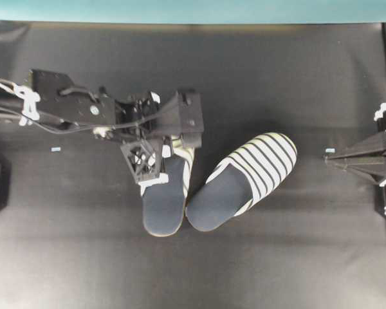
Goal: Arrange the slippers with the left arm.
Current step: 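Rotate the left slipper to point straight toward the front, then release the left slipper and move the left gripper to the right slipper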
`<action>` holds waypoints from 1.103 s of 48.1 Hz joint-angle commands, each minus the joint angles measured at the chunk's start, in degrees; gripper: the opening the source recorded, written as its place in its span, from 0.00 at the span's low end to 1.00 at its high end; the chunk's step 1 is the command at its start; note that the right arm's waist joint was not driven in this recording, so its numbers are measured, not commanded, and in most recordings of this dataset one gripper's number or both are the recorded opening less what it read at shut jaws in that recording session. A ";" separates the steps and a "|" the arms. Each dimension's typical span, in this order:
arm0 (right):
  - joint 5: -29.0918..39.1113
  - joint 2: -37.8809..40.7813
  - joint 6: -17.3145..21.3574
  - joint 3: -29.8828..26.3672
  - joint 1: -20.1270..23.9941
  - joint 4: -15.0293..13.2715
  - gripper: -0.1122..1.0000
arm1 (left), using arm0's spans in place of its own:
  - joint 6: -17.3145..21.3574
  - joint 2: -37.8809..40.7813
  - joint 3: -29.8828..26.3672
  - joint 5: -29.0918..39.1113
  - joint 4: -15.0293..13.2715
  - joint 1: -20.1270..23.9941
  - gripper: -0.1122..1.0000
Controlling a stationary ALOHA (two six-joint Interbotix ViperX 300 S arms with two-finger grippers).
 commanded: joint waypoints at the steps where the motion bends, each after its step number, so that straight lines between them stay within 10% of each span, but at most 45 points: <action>1: -0.79 0.26 0.44 -0.26 0.00 0.18 0.10 | -0.44 -0.09 -0.35 -0.26 0.09 -0.44 0.11; 40: -0.97 0.26 0.44 -0.09 0.00 0.18 0.10 | -5.10 0.26 -0.70 -0.18 0.09 1.32 0.13; 53: -1.05 0.26 0.44 -0.09 0.00 0.18 0.10 | -0.35 0.09 -0.35 -0.18 0.09 -0.70 0.70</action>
